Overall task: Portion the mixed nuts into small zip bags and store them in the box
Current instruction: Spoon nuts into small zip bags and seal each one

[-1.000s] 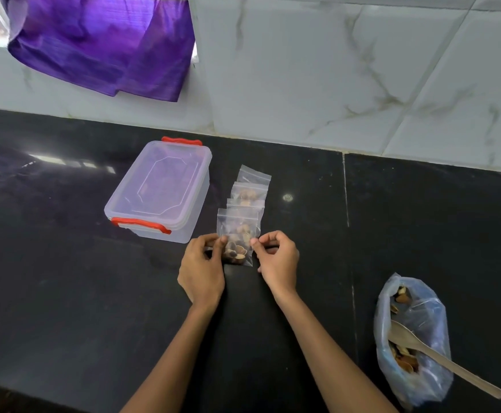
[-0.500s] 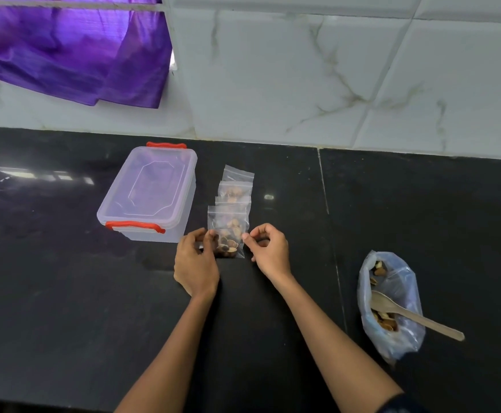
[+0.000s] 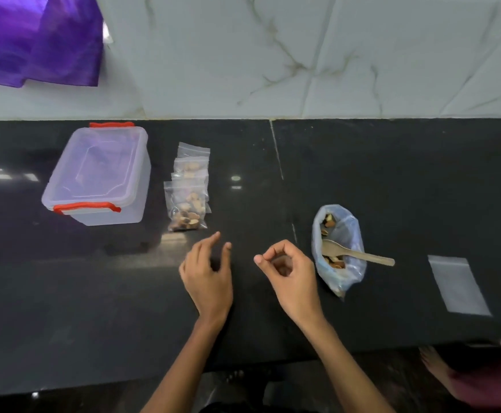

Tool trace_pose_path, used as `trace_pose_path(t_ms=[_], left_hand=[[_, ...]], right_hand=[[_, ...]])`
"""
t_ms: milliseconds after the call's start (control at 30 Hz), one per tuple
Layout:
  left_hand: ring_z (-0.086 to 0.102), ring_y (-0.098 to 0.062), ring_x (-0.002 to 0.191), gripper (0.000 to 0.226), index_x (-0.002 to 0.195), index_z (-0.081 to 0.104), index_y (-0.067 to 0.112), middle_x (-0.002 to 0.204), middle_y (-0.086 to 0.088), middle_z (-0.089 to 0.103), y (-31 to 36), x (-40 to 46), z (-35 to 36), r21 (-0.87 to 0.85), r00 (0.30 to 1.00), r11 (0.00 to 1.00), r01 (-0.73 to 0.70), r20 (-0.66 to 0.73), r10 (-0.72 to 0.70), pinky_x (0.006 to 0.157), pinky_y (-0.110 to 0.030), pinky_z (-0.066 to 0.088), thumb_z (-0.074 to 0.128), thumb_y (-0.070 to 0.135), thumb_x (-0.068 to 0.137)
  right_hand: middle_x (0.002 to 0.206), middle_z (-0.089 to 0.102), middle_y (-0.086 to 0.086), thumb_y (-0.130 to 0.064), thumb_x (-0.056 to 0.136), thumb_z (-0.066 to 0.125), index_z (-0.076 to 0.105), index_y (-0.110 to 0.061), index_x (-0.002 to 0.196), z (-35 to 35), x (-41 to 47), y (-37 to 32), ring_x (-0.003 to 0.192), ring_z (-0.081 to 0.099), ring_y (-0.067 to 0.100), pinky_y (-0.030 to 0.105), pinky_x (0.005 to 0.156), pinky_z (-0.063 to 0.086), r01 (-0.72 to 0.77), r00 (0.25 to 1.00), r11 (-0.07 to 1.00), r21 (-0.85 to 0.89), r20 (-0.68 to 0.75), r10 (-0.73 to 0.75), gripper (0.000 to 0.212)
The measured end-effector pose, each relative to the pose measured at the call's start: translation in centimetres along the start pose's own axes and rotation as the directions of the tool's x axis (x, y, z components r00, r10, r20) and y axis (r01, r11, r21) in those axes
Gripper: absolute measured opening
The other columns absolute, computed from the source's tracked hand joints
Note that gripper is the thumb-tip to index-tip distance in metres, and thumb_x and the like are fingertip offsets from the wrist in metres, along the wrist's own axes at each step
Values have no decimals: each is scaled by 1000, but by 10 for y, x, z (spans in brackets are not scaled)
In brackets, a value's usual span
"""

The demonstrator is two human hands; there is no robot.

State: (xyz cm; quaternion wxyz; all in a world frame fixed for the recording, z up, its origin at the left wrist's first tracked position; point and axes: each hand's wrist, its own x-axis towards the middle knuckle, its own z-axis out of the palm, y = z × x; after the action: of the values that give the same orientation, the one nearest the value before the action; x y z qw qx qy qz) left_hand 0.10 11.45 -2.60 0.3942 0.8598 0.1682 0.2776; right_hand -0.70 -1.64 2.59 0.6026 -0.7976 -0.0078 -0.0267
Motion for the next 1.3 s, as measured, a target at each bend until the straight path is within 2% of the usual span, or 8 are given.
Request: trace_pose_path(t_ms=[267,467,633,867,1100,1167,1233,1300], left_hand=[[48,-12,125,39,119,62,14,122,-1,65,49,-62,12,-42,984,995,-96,147,101,107,-40,25,69,4,82],[47,-20,130,40,123,60,11,127,-3,62,71,-75,15,-53,982,996,-65,176,74,111,-45,22,64,1,84],[51,-26,126,39,122,60,8,123,-9,64,79,-83,12,-50,983,998,-49,173,57,111,-47,23,63,-1,84],[58,-30,113,38,123,61,8,118,-11,66,87,-86,7,-65,986,998,3,164,7,111,-53,27,62,0,85],[58,-21,113,35,121,62,11,119,-3,65,89,-82,3,-138,991,989,57,125,-40,109,-53,33,61,2,87],[59,-17,111,33,120,62,14,116,3,63,94,-79,-1,-215,989,973,86,133,-58,102,-40,43,61,5,88],[59,-15,109,28,118,61,18,116,5,62,102,-75,-7,-288,972,948,137,226,-71,85,-16,46,62,12,90],[59,-10,108,22,113,61,24,115,8,63,110,-71,-13,-363,917,902,233,390,-80,76,-13,44,62,27,91]], right_hand=[[66,59,-3,-11,79,75,60,-15,69,-101,-60,41,57,56,11,16,55,43,2,937,975,-221,-340,-79,19],[100,70,7,-11,88,64,69,-8,102,-183,-58,84,95,66,22,30,83,50,-299,743,883,-362,-669,-23,16],[107,62,9,-20,94,55,63,-5,100,-222,-33,100,95,62,28,35,73,49,-501,767,652,-570,-641,30,18],[88,65,7,-16,97,50,64,-5,91,-223,-30,108,76,65,25,32,60,48,-507,779,565,-651,-627,-23,19],[92,67,-6,-20,94,56,70,-10,101,-202,-49,56,89,64,8,10,69,45,-220,637,973,-71,-766,88,18],[89,70,-3,-19,94,57,70,-12,95,-190,-59,25,85,64,3,13,74,48,-86,701,987,139,-696,159,15],[85,70,5,-14,94,54,69,-14,82,-177,-66,-1,91,66,14,28,83,50,-31,841,935,354,-496,216,19],[90,66,10,-9,94,49,65,-14,76,-163,-69,-15,102,61,29,46,94,46,-81,938,835,544,-241,248,25]])
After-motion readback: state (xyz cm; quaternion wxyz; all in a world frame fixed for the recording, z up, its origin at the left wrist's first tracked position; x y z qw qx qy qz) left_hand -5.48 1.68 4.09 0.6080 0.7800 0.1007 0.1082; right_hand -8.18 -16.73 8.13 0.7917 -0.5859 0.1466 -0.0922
